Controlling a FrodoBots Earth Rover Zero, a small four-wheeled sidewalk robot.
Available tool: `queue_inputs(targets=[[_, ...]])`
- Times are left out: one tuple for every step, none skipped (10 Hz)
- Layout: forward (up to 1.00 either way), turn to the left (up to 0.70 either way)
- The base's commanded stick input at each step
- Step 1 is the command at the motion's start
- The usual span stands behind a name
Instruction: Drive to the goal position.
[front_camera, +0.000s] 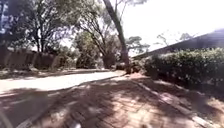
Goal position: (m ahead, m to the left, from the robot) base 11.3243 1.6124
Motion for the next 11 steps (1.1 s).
queue_inputs(targets=[[0.70,0.00],[0.70,0.00],[0.70,0.00],[0.70,0.00],[0.70,0.00],[0.70,0.00],[0.70,0.00],[0.70,0.00],[0.70,0.00],[0.70,0.00],[0.70,0.00]])
